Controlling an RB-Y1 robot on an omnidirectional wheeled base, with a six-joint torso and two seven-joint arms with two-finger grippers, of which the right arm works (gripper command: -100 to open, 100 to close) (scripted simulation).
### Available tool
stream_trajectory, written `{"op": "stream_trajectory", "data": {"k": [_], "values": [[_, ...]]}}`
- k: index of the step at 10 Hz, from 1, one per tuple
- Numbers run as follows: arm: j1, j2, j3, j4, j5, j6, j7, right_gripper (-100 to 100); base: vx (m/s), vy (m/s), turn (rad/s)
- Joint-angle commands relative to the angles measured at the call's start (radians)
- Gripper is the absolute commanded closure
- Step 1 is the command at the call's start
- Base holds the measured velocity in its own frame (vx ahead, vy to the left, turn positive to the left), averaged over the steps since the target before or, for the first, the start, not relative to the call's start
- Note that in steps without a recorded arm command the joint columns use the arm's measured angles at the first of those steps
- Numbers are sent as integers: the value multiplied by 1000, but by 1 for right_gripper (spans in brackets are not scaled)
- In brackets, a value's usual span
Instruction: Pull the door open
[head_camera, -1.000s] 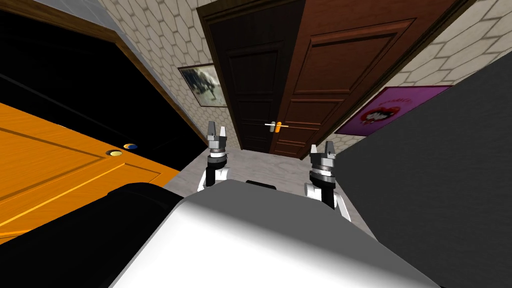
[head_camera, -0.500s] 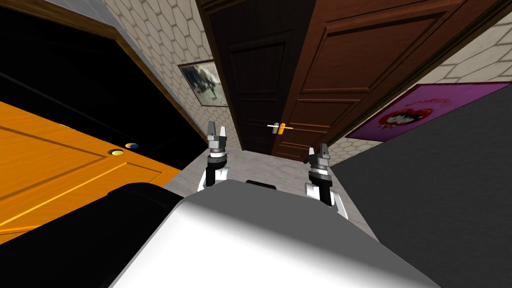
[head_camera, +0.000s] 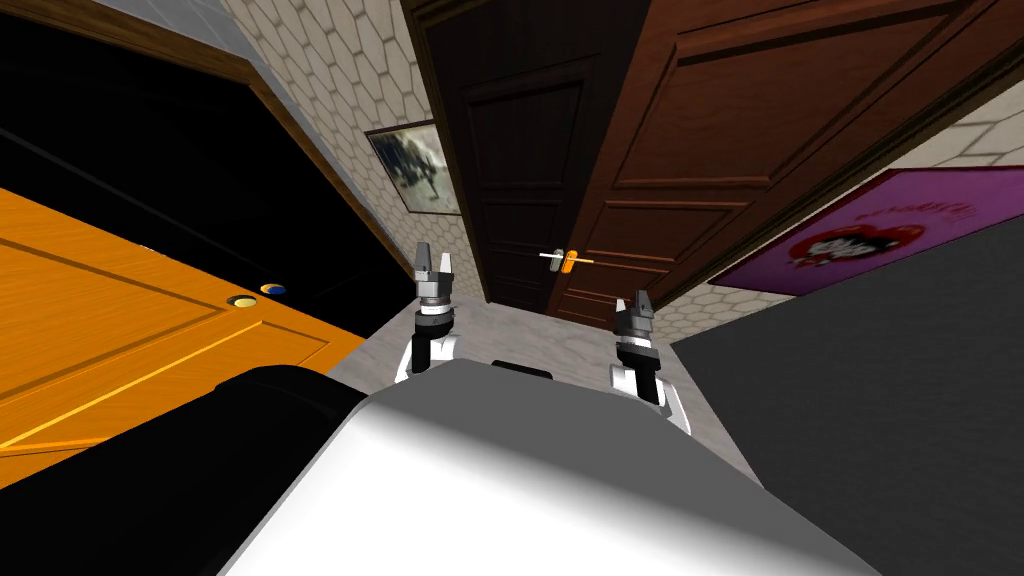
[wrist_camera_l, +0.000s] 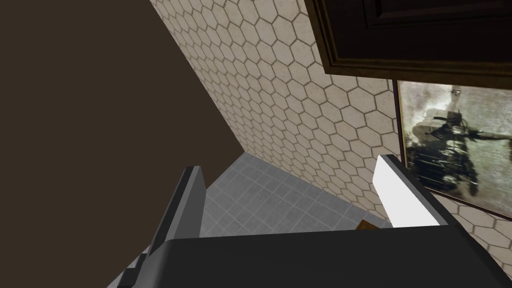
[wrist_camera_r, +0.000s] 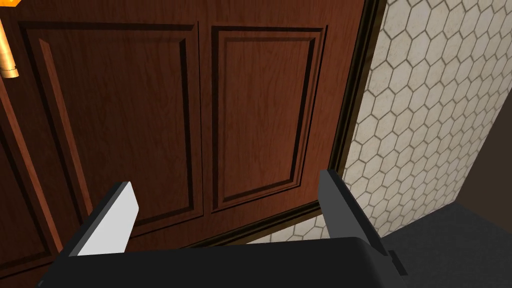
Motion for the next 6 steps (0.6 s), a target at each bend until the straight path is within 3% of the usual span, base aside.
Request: {"op": "stream_trajectory", "data": {"k": [1, 6], "values": [[-14, -4, -13, 34, 8, 11, -12, -100, 97, 1, 85], [-60, -12, -50, 139, 33, 42, -45, -100, 104, 7, 73]]}}
